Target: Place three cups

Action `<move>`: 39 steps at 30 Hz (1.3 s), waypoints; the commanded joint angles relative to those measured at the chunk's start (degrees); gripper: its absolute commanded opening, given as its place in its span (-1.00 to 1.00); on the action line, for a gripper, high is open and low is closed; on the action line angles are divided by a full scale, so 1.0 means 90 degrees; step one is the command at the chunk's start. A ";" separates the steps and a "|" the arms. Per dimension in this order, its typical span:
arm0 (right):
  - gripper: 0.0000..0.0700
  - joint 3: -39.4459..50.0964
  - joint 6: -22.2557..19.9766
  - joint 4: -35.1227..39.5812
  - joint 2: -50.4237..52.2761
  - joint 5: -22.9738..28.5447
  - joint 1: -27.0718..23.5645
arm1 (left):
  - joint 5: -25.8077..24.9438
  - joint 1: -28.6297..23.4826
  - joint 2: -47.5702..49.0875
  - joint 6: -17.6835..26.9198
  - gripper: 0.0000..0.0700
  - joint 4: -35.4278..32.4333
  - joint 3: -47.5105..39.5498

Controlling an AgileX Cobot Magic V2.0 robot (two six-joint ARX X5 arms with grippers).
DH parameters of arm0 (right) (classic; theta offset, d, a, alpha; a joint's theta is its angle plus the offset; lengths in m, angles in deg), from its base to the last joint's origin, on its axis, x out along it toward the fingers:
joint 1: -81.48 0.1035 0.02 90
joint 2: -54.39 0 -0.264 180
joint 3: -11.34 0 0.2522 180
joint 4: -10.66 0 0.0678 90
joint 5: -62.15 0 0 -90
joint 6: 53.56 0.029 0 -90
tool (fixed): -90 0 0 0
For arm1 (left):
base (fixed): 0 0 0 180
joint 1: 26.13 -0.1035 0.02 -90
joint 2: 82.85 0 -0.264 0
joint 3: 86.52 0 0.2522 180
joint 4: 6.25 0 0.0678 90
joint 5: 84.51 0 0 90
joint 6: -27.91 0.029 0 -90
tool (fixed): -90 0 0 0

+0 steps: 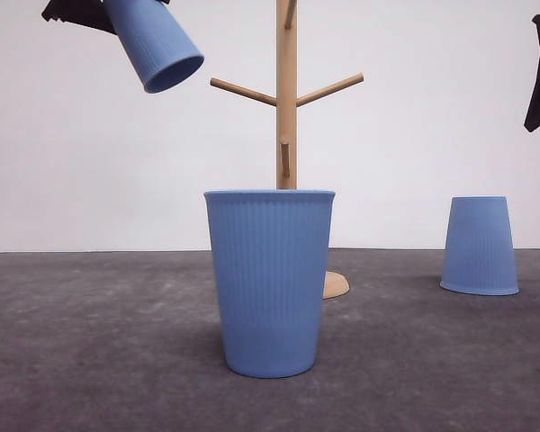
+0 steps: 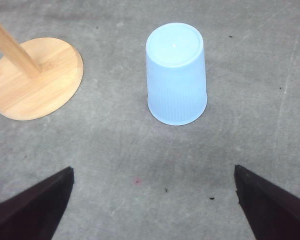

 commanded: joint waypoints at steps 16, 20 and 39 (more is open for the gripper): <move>0.87 -0.0075 -0.0054 0.0051 -0.0036 -0.0012 0.0000 | -0.0067 0.0762 -0.1135 -0.0238 -0.35 -0.0566 0.0170; 0.87 -0.0075 -0.0055 0.0050 -0.0036 -0.0010 0.0000 | -0.0067 0.0786 -0.1308 -0.0242 -0.33 -0.0571 0.0170; 0.87 -0.0075 -0.0074 0.0046 -0.0036 -0.0014 0.0000 | 0.0026 0.0705 -0.1416 -0.0285 0.51 -0.0447 0.0271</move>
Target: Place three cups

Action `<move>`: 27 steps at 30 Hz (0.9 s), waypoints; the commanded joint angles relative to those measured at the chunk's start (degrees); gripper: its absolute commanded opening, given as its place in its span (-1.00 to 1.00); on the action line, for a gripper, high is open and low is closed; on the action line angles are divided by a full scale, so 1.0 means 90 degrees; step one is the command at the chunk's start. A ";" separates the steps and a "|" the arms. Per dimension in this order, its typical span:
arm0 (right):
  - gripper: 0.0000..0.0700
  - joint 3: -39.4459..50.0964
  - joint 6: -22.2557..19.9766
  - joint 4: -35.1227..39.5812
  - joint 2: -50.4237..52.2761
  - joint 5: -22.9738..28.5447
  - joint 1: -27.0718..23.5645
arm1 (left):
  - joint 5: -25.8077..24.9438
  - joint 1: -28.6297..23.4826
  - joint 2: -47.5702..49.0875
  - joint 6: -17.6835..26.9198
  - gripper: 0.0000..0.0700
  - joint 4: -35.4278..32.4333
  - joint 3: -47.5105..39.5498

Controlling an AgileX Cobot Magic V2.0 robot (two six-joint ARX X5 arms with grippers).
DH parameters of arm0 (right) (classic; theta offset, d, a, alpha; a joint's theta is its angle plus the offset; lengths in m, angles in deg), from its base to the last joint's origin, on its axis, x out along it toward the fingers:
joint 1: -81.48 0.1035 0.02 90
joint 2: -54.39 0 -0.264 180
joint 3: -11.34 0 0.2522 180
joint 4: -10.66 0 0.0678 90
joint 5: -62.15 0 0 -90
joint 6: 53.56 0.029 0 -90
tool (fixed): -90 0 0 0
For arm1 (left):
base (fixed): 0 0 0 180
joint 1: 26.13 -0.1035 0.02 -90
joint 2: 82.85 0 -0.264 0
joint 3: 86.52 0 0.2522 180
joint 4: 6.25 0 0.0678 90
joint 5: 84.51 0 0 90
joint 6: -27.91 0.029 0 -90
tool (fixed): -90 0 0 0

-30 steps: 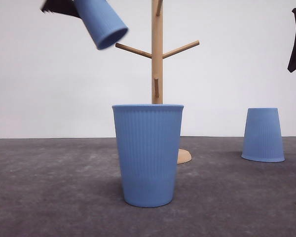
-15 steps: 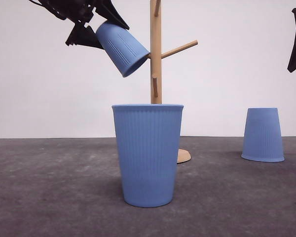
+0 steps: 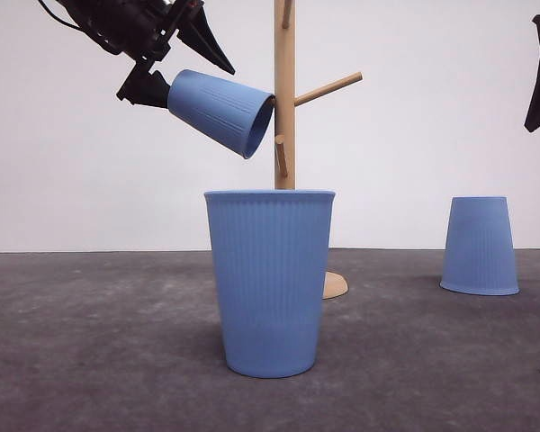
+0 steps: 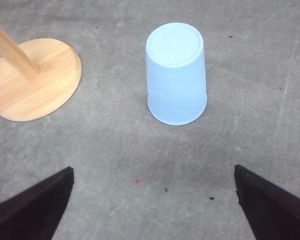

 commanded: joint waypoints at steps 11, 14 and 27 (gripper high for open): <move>0.87 -0.0075 -0.0094 0.0087 -0.0042 -0.0004 0.0000 | 0.1632 -0.0113 -0.0104 0.0513 0.51 0.1588 0.1902; 0.87 -0.0075 -0.0095 0.0214 -0.0098 0.0017 0.0000 | 0.2466 -0.0113 -0.0104 0.0569 0.51 0.2360 0.2368; 0.87 -0.0075 -0.0018 0.1545 -0.1387 -0.0032 0.0006 | 0.5145 0.0107 -0.0028 0.0632 0.49 0.4329 0.2759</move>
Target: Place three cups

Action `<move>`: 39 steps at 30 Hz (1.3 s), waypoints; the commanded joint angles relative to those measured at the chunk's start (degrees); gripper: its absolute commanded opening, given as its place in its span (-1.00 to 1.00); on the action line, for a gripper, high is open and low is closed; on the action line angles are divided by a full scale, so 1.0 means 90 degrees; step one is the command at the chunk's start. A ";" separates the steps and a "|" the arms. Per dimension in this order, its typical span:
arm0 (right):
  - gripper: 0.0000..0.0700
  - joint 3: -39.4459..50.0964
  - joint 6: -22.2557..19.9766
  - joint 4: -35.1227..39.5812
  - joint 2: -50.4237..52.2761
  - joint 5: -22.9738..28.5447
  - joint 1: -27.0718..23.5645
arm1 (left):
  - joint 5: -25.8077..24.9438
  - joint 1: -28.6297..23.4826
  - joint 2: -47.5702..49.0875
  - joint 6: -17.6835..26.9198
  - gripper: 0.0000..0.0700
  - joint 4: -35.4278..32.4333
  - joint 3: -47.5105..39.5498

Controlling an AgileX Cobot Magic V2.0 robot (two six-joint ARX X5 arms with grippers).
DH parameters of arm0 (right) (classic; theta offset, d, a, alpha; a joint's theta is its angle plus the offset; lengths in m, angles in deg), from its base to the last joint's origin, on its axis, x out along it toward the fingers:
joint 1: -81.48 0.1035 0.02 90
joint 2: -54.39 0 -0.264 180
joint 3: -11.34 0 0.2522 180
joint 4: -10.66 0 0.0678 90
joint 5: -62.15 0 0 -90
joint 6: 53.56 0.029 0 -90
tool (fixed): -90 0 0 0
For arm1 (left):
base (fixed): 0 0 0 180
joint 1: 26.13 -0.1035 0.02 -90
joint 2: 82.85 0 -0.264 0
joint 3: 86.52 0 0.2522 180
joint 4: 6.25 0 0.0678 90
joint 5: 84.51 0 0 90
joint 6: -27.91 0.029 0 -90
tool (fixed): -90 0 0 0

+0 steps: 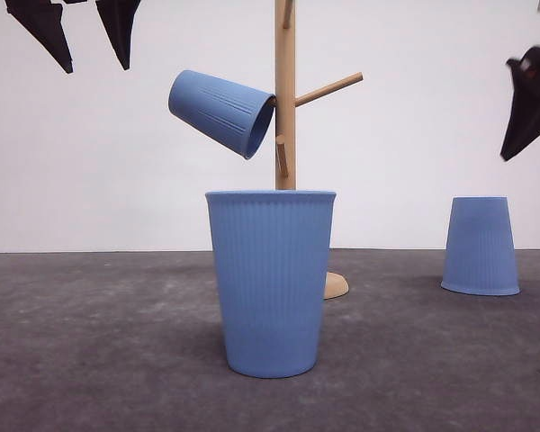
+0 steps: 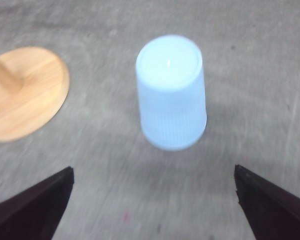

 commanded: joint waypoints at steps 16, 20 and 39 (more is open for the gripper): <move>0.87 -0.0516 0.0163 0.1682 -0.2138 -0.0324 0.0044 | 0.0204 0.0075 0.1500 -0.0150 0.47 0.0318 -0.0921; 0.87 -0.0932 0.0112 0.1681 -0.2603 -0.0354 0.0044 | 0.0358 0.0075 0.2216 -0.0220 0.47 0.0318 -0.2140; 0.06 -0.1627 0.0095 0.1774 -0.3509 -0.0328 0.0272 | 0.0290 0.0149 0.4033 -0.0946 0.47 0.0114 -0.5414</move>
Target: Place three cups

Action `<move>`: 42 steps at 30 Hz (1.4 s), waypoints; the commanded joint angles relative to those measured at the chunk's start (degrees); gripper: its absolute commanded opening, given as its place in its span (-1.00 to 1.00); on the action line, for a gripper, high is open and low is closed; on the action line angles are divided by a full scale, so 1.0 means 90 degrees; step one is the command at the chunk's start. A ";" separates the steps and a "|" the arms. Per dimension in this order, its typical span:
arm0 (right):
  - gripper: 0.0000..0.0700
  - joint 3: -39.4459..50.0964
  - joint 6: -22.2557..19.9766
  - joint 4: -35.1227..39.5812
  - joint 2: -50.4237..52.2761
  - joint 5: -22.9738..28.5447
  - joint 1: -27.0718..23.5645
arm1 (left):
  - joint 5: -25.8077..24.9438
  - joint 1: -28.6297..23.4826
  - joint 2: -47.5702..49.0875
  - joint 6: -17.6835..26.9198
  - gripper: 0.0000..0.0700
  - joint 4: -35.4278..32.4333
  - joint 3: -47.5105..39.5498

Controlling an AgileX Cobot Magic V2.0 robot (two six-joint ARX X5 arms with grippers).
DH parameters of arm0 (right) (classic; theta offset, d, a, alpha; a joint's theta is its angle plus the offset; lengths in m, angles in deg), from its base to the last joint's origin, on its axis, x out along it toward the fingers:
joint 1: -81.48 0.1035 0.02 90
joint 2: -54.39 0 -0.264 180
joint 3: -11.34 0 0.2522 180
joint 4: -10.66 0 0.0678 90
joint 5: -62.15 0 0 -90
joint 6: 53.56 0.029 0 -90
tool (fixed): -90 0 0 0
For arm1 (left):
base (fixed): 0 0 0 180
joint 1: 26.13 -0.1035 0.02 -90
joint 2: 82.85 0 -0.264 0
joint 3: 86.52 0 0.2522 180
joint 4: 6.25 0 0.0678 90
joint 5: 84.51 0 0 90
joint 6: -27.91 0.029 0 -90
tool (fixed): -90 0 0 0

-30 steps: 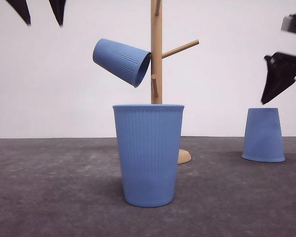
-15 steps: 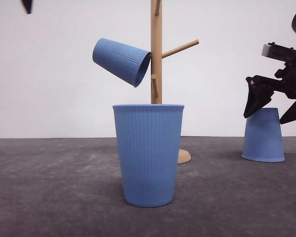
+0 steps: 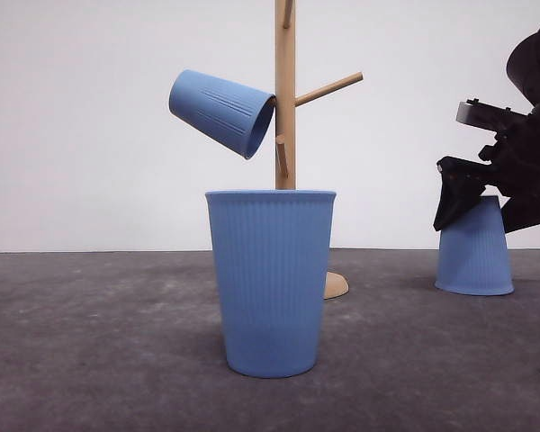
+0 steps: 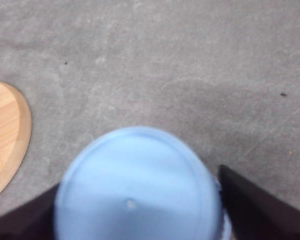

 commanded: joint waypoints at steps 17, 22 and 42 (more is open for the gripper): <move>-0.09 -0.0974 0.0629 -0.0489 0.0427 -0.1575 -0.0318 | -0.0015 0.0097 -0.0026 0.0058 0.47 -0.0640 0.0063; -0.09 -0.1597 0.1134 -0.0467 0.0833 -0.2528 -0.0504 | -0.0014 0.0097 -0.0026 0.0081 0.47 -0.0869 0.0063; -0.09 -0.2324 0.1847 -0.0242 0.0849 -0.4399 -0.0173 | -0.0016 0.0097 -0.0026 0.0079 0.47 -0.0903 0.0063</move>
